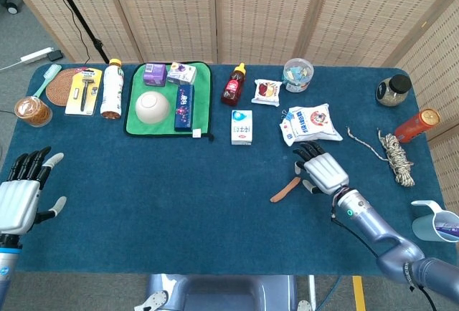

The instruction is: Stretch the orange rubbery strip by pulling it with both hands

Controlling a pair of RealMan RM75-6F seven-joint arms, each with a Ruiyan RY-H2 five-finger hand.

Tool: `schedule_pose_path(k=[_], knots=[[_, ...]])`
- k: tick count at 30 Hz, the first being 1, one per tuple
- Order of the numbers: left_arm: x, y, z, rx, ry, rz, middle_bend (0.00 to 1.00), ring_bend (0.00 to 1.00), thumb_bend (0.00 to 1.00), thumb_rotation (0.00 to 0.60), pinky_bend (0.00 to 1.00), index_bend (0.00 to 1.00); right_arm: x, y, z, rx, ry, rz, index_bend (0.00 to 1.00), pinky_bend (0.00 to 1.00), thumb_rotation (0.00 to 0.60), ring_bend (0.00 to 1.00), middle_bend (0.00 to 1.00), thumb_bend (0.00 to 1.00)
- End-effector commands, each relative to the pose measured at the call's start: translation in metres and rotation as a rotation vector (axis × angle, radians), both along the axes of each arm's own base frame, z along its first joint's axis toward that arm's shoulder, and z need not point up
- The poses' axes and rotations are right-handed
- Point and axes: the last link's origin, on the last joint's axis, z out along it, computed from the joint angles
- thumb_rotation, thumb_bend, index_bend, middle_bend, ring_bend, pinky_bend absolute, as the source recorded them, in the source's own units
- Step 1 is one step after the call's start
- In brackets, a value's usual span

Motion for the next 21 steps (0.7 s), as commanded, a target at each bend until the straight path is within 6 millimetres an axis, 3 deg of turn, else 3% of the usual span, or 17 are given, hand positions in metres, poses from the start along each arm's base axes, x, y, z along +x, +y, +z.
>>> schedule_pose_path(k=[1, 21], knots=[[0.000, 0.000, 0.000, -0.001, -0.001, 0.000, 0.06, 0.01, 0.26, 0.600, 0.00, 0.15, -0.001, -0.001, -0.006, 0.011, 0.020, 0.003, 0.42, 0.00, 0.600, 0.01, 0.16, 0.42], [-0.006, -0.002, 0.003, 0.006, -0.001, 0.017, 0.06, 0.01, 0.26, 0.600, 0.00, 0.15, -0.002, -0.005, -0.027, 0.034, 0.070, 0.014, 0.42, 0.00, 0.600, 0.01, 0.16, 0.42]])
